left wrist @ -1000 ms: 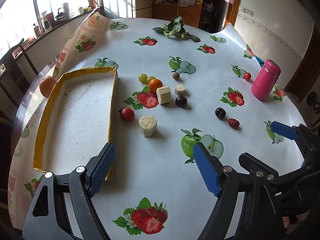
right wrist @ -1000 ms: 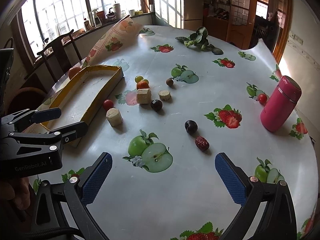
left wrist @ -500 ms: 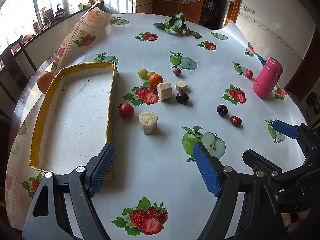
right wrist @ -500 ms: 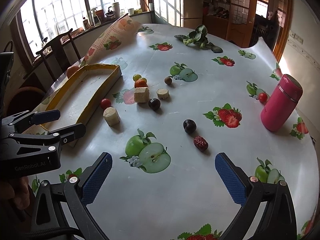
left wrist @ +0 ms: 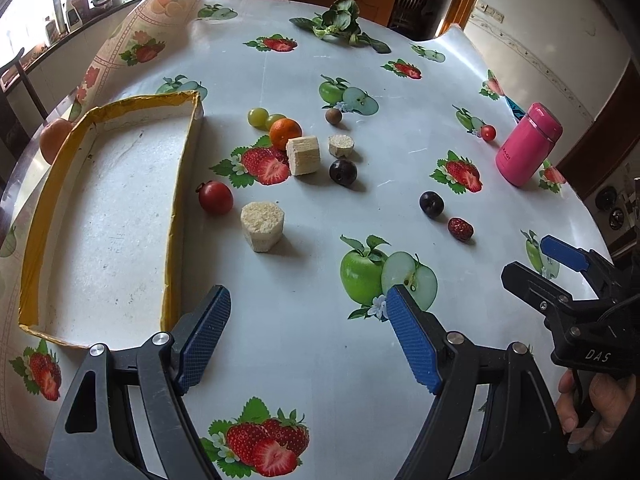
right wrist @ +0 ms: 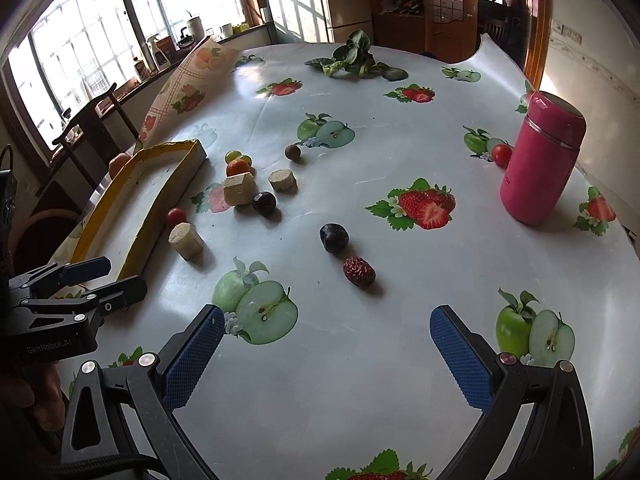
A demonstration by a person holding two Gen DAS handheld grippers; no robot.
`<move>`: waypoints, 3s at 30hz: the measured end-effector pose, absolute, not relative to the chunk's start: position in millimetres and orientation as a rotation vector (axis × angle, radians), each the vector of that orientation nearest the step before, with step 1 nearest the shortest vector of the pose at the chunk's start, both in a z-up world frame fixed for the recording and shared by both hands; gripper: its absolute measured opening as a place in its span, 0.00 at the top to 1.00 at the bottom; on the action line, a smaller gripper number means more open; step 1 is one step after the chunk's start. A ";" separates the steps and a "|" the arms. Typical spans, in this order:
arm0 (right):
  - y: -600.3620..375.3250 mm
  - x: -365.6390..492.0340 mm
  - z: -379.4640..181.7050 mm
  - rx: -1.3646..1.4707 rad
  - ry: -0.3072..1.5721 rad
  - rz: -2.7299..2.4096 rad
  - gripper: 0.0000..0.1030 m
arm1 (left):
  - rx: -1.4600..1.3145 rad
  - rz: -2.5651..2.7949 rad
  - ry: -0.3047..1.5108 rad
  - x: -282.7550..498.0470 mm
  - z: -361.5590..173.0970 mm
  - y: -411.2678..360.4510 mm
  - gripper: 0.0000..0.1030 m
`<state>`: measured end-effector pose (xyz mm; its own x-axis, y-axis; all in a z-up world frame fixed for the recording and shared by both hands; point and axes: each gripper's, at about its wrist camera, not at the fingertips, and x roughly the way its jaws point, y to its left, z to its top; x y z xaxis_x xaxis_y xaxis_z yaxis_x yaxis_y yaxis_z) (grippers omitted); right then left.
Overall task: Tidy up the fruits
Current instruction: 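Move both tools toward the fruit pieces beside the tray, then grasp the cream fruit cube with the left tool while the right tool grasps the red date, then carry the cube with the left tool while the right tool carries the date over the tray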
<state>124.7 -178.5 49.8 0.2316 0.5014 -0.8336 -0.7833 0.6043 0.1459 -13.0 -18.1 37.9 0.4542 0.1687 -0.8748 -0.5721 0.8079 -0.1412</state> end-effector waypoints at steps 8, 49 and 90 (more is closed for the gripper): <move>-153.9 152.9 18.7 -0.361 1.030 0.925 0.33 | -0.559 0.507 0.982 37.0 23.2 28.0 0.22; -152.9 135.0 36.9 -0.337 1.012 0.967 0.78 | -0.612 0.478 1.005 29.9 19.8 43.0 0.75; -28.0 6.9 62.9 -0.450 0.959 1.296 0.78 | -0.645 0.686 0.945 -109.7 32.5 112.8 0.75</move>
<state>6.9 -28.0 62.9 -0.0231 0.6002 -0.7995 -0.9399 0.2595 0.2220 -109.7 112.8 32.5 0.4136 0.2381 -0.8788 -0.7622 0.6185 -0.1912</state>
